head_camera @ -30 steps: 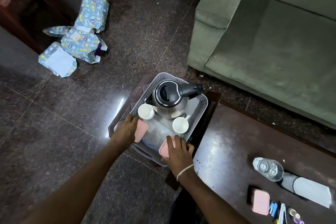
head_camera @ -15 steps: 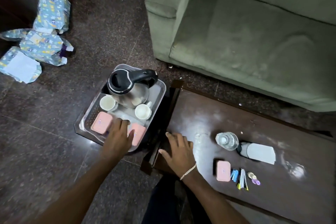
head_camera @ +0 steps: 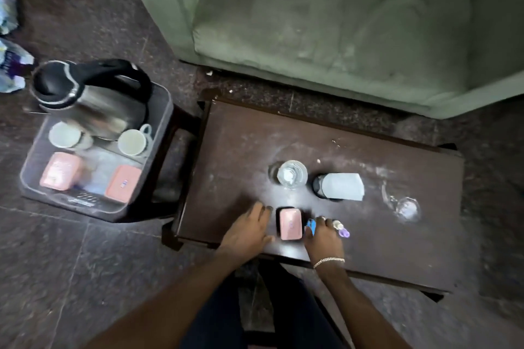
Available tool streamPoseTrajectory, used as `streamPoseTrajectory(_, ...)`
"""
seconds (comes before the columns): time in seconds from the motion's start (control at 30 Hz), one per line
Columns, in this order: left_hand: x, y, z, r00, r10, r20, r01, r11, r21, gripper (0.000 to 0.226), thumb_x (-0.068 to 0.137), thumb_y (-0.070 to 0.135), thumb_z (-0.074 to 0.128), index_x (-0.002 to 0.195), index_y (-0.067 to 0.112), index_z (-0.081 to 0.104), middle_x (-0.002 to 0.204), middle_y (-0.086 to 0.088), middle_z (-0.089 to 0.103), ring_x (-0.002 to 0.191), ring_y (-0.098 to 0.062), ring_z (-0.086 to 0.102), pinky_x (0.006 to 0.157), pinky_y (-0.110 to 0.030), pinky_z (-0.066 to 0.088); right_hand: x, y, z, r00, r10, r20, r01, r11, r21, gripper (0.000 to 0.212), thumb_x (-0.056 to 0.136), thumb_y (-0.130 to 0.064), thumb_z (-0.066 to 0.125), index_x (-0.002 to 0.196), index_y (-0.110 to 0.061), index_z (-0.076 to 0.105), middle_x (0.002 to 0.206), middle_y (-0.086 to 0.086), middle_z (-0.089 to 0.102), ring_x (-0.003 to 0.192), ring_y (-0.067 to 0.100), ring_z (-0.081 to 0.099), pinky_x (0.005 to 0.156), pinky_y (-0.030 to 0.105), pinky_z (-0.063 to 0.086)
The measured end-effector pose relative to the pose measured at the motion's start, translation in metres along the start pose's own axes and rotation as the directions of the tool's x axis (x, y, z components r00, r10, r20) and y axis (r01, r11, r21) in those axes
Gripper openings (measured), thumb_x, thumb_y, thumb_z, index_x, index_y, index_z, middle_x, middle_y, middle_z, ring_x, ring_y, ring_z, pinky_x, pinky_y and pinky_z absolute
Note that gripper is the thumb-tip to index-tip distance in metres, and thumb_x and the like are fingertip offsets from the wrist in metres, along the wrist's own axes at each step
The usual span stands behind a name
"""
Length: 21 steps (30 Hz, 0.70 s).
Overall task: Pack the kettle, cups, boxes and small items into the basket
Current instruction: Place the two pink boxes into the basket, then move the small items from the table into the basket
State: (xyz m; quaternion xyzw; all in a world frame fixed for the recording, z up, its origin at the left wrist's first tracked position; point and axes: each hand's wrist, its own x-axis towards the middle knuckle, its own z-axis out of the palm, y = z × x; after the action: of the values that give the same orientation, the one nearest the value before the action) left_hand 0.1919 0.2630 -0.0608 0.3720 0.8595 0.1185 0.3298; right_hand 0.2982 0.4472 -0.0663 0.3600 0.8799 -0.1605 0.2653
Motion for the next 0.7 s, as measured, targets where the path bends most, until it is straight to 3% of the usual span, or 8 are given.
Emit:
streamPoseTrajectory(0.13, 0.032, 0.043, 0.037, 0.999, -0.018, 0.042, 0.016, 0.999, 0.045, 0.097, 0.08, 0.046, 0.077, 0.155, 0.013, 0.025, 0.153, -0.011, 0.031, 0.126, -0.03, 0.05, 0.103, -0.042, 0.05, 0.006, 0.041, 0.017, 0.984, 0.152, 0.093, -0.156, 0.987, 0.036, 0.043, 0.089, -0.025, 0.06, 0.126, -0.005, 0.051, 0.132, 0.022, 0.056, 0.113, 0.041, 0.061, 0.09, 0.043, 0.051)
streamPoseTrajectory(0.27, 0.051, 0.066, 0.059, 0.993, -0.07, 0.092, 0.062, 0.995, 0.083, 0.1, 0.082, 0.037, 0.08, 0.157, 0.013, 0.018, 0.163, -0.01, 0.021, 0.137, -0.034, 0.04, 0.105, -0.048, 0.047, 0.011, 0.055, 0.031, 0.981, 0.159, 0.115, -0.162, 0.987, 0.015, 0.044, 0.089, -0.027, 0.06, 0.124, -0.004, 0.048, 0.127, 0.02, 0.059, 0.111, 0.04, 0.061, 0.089, 0.045, 0.052)
streamPoseTrajectory(0.43, 0.058, 0.067, 0.081, 0.986, -0.123, 0.112, 0.108, 0.986, 0.126, 0.104, 0.081, 0.026, 0.082, 0.158, 0.01, 0.015, 0.163, -0.01, 0.022, 0.132, -0.033, 0.046, 0.105, -0.046, 0.048, 0.018, 0.063, 0.043, 0.979, 0.155, 0.129, -0.158, 0.987, 0.009, 0.045, 0.091, -0.025, 0.057, 0.127, 0.0, 0.047, 0.126, 0.021, 0.059, 0.107, 0.041, 0.064, 0.087, 0.044, 0.053)
streamPoseTrajectory(0.53, 0.064, 0.063, 0.086, 0.993, -0.075, 0.096, 0.064, 0.992, 0.111, 0.101, 0.082, 0.026, 0.08, 0.158, 0.006, 0.016, 0.162, -0.012, 0.023, 0.135, -0.033, 0.044, 0.11, -0.044, 0.046, 0.025, 0.065, 0.045, 0.987, 0.121, 0.11, -0.12, 0.993, -0.013, 0.034, 0.095, -0.021, 0.052, 0.122, -0.001, 0.049, 0.123, 0.021, 0.061, 0.105, 0.039, 0.066, 0.083, 0.04, 0.053)
streamPoseTrajectory(0.7, 0.059, 0.047, 0.078, 0.998, 0.028, 0.064, -0.035, 0.993, 0.11, 0.097, 0.085, 0.035, 0.074, 0.157, 0.0, 0.021, 0.161, -0.017, 0.028, 0.145, -0.031, 0.035, 0.121, -0.039, 0.031, 0.023, 0.068, 0.04, 0.982, 0.121, 0.143, -0.121, 0.993, -0.009, 0.03, 0.094, -0.021, 0.051, 0.117, -0.001, 0.054, 0.118, 0.022, 0.063, 0.104, 0.039, 0.066, 0.085, 0.041, 0.053)
